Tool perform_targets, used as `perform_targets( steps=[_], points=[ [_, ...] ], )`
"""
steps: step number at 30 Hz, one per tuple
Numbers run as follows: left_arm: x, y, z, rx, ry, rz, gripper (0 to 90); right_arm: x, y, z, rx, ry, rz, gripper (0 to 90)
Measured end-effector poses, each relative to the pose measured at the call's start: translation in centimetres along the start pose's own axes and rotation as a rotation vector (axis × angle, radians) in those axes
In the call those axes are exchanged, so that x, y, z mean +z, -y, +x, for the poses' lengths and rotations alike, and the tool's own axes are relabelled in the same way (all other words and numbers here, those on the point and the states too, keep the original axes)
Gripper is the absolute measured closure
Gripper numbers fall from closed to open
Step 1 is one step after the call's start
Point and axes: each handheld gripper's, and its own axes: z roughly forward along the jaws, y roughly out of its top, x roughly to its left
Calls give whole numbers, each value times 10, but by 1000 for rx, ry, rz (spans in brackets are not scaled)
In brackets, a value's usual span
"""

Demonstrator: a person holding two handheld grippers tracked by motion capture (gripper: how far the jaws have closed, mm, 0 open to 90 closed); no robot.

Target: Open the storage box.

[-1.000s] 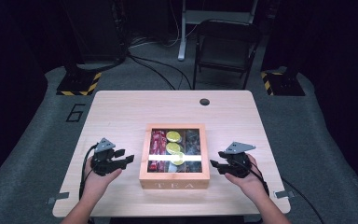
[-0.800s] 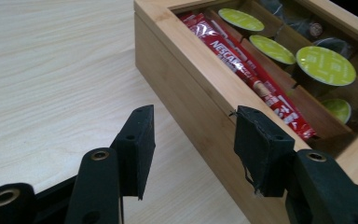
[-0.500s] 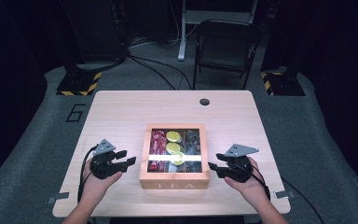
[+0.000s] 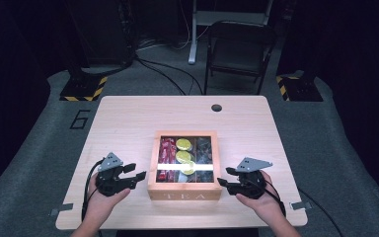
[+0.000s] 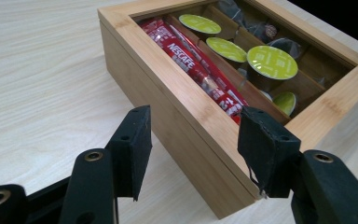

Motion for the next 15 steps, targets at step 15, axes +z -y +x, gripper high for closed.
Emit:
perform_targets(
  steps=[15],
  points=[
    [3,18,-20,21,19,7,420,2,12,18,-15,-5,-4,454]
  ],
)
